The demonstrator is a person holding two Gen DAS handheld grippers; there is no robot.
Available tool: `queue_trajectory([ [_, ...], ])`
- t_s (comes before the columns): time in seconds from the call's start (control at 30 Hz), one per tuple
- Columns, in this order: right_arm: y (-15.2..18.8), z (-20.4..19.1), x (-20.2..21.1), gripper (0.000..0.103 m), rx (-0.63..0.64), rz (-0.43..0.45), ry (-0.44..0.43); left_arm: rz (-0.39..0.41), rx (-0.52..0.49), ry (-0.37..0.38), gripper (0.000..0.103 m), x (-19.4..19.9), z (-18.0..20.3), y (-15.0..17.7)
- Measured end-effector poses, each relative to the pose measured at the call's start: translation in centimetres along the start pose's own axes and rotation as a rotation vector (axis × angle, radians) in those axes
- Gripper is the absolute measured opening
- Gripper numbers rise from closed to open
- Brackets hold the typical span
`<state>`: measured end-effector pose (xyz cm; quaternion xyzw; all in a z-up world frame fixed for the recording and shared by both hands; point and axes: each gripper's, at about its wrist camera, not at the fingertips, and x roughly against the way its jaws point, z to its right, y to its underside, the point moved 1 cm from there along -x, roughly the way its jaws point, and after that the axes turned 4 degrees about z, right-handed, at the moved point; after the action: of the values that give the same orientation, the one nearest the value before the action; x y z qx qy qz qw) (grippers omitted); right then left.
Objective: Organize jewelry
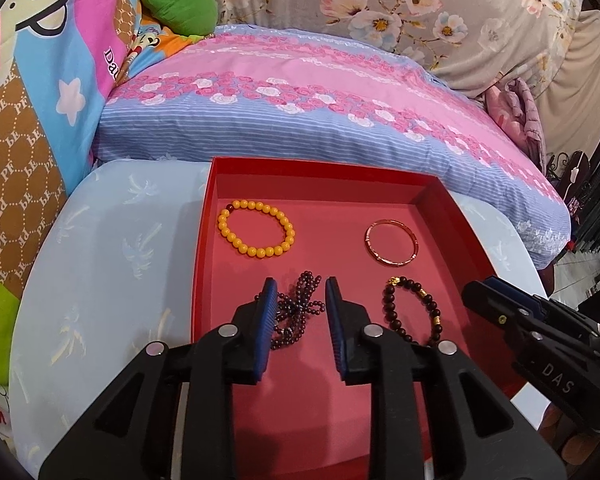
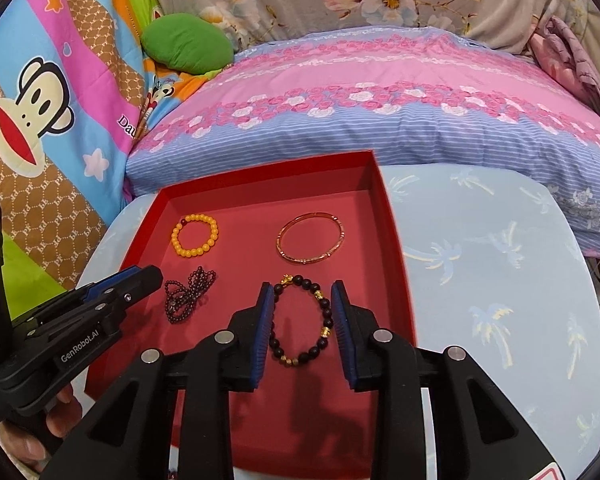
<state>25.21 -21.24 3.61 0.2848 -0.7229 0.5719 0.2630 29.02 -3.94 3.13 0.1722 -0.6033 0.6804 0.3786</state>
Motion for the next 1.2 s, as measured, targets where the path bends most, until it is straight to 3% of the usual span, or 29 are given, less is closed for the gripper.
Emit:
queue_trajectory([
  [0.27, 1.1, 0.6, 3.6, 0.030, -0.011, 0.028, 0.006, 0.033, -0.020, 0.015, 0.024, 3.6, 1.0, 0.8],
  [0.6, 4.8, 0.8, 8.1, 0.030, -0.029, 0.023, -0.003, 0.044, -0.013, 0.032, 0.024, 8.5, 1.6, 3.9],
  [1.2, 12.1, 1.2, 11.9, 0.030, -0.050, -0.047, -0.002, -0.036, 0.010, 0.054, 0.024, 12.0, 1.8, 11.1],
])
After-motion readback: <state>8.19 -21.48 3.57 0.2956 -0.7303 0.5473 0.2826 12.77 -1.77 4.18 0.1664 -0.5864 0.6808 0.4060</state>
